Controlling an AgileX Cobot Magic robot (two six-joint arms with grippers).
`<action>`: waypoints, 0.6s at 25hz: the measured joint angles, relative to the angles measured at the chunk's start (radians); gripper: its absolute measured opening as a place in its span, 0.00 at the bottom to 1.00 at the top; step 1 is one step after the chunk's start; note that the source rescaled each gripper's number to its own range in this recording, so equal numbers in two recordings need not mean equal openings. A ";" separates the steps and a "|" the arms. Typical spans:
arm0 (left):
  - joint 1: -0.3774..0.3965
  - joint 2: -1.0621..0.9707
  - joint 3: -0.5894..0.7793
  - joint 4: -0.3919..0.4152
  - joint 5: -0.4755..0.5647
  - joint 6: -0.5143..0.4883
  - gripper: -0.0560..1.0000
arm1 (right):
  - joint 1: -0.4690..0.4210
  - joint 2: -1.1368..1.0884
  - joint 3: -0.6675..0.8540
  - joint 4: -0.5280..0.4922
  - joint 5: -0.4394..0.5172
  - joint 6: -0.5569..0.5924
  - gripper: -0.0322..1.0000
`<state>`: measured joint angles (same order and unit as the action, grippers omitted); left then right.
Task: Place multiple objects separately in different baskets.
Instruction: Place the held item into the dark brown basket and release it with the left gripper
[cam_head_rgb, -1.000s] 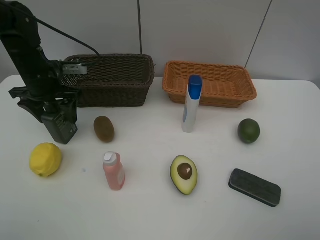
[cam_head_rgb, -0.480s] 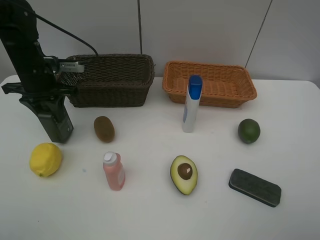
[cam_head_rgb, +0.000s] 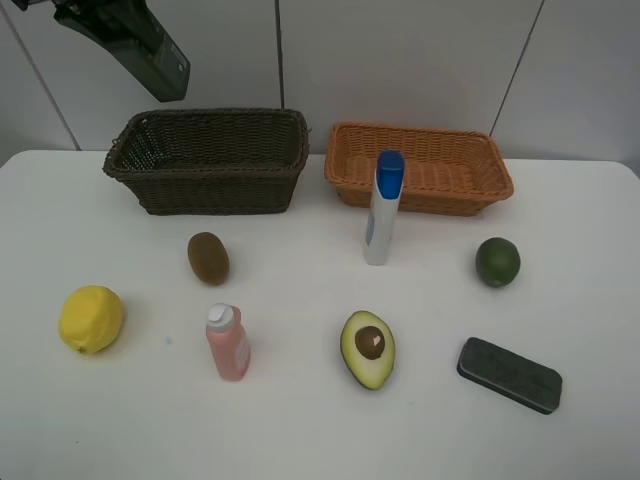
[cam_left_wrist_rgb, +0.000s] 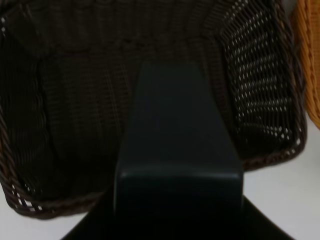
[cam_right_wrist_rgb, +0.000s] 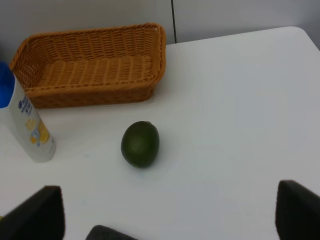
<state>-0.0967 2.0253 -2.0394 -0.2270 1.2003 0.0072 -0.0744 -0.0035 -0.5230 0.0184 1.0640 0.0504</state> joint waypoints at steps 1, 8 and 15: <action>0.011 0.041 -0.041 0.000 0.000 0.001 0.19 | 0.000 0.000 0.000 0.000 0.000 0.000 1.00; 0.042 0.270 -0.131 0.099 -0.002 0.002 0.19 | 0.000 0.000 0.000 0.000 0.000 0.000 1.00; 0.042 0.333 -0.136 0.150 -0.012 0.017 0.59 | 0.000 0.000 0.000 0.000 0.000 0.000 1.00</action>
<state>-0.0546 2.3578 -2.1753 -0.0766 1.1887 0.0243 -0.0744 -0.0035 -0.5230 0.0184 1.0640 0.0504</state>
